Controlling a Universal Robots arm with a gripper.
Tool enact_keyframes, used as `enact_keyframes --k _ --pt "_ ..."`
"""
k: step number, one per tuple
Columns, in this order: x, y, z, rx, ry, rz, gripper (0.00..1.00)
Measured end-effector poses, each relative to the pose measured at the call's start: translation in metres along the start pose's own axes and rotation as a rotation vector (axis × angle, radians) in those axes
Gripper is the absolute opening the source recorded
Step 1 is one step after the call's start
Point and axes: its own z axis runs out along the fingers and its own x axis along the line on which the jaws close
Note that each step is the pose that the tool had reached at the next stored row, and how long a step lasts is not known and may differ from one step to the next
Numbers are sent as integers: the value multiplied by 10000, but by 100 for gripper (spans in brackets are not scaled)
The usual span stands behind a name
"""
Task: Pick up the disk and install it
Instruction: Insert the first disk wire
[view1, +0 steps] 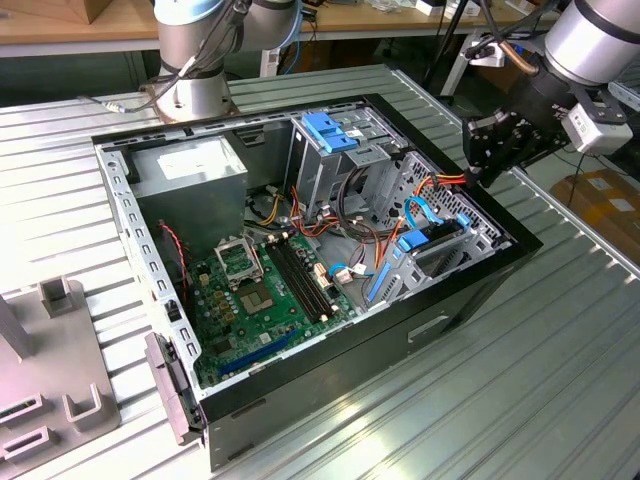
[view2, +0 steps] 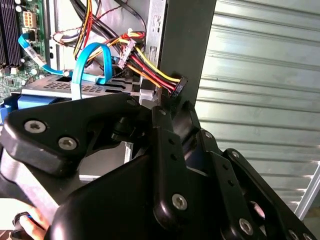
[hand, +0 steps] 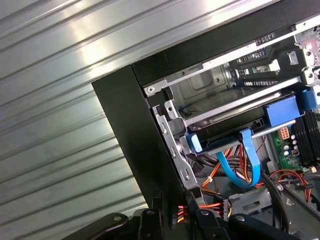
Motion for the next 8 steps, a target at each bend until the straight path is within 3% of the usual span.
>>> enact_keyframes --k 4,8 --pt "-24 -56 22 5 -1 6 30" --pt "-1 -83 31 5 -1 7 30"
